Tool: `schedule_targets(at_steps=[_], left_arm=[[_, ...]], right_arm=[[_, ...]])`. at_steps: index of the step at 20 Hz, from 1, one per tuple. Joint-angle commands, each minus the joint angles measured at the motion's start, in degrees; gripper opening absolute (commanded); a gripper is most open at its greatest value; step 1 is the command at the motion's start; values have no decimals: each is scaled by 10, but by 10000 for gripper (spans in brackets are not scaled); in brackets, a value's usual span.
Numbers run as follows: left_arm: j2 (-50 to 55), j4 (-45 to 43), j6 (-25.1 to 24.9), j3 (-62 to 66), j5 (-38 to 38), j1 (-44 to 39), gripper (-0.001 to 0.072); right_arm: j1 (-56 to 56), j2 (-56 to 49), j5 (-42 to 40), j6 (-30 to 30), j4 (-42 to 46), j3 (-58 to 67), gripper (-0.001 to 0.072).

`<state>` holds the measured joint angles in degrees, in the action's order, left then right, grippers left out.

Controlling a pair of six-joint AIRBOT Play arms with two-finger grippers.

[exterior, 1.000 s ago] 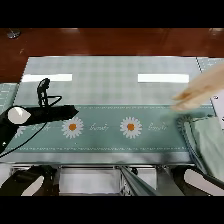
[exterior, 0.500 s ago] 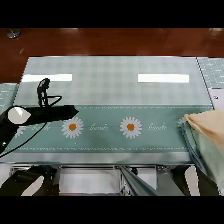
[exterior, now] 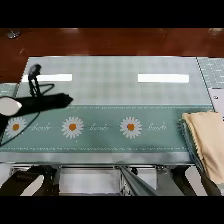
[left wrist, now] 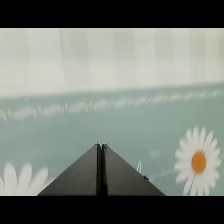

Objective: Fold the shirts.

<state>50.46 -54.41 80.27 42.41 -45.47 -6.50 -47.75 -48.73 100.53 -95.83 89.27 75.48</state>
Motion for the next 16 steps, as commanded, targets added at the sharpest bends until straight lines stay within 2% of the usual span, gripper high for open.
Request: schedule_targets(at_steps=[1,2,3,4,6,7,9,12,14,16], left_arm=[[47,0,-16,167,-27,21,22],[71,0,-17,236,-49,11,22],[99,-3,-29,309,-71,-4,22],[125,-37,-35,375,-86,-24,21],[156,-142,11,450,-102,-61,21],[163,-177,30,454,-103,-74,21],[179,-198,36,426,-133,-82,22],[208,-203,47,318,-137,-75,22],[232,-211,60,264,-148,-62,22],[248,-211,60,251,-152,-48,22]], right_arm=[[56,-86,-106,22,-338,110,27],[115,-101,-163,45,-385,125,27],[185,-114,-207,87,-376,134,27],[266,-129,-236,108,-316,134,27],[417,-170,-248,95,-169,127,27],[476,-193,-253,87,-124,116,27],[565,-243,-276,73,-76,74,27],[615,-313,-331,-8,-4,0,27],[606,-346,-330,-89,7,-10,27],[599,-350,-343,-121,10,-10,27]])
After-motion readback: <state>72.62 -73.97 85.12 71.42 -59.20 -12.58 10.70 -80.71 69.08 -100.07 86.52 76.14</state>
